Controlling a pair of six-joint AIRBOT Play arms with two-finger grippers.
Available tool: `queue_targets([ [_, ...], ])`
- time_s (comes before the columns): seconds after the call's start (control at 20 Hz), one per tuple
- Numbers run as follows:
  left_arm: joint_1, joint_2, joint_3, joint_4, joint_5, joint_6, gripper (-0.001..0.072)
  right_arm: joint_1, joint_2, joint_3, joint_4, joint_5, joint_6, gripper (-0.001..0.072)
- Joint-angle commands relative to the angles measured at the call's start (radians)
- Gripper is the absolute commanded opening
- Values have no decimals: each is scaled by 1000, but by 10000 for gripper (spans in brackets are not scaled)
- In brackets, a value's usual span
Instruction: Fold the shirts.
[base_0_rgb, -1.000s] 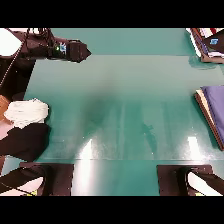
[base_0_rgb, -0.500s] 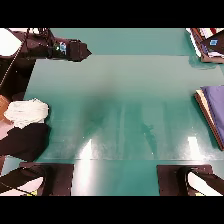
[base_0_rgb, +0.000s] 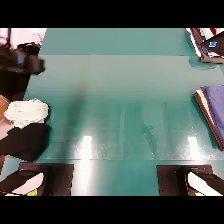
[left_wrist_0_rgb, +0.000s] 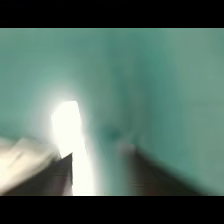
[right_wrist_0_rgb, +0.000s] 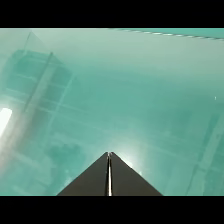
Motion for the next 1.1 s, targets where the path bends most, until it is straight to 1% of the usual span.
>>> queue_targets([
  [0.0,170,21,-142,154,-44,-70,713,0,0,1,0,-5,0,16],
  [0.15,232,21,-335,154,87,-69,713,0,-6,1,0,-6,0,16],
  [0.35,235,21,-572,154,254,-73,712,1,-22,-1,1,-3,0,16],
  [0.45,235,21,-613,154,282,-86,711,1,-40,-1,5,-2,0,16],
  [0.55,235,21,-615,154,277,-86,711,2,-56,-1,9,-1,1,16],
  [0.6,235,21,-615,154,277,-88,697,2,-63,-1,9,-1,1,16],
  [0.65,235,21,-615,153,277,-89,418,2,-69,-1,9,-1,1,16],
  [0.7,235,21,-615,153,274,-89,158,2,-71,-1,8,-1,1,16],
  [0.75,235,21,-614,153,270,-88,31,2,-71,-1,8,-3,1,16],
  [0.9,235,33,-546,153,214,-104,27,2,-70,0,8,-3,1,16],
  [1.05,234,130,-357,119,194,-104,27,2,-53,0,9,-20,1,16],
])
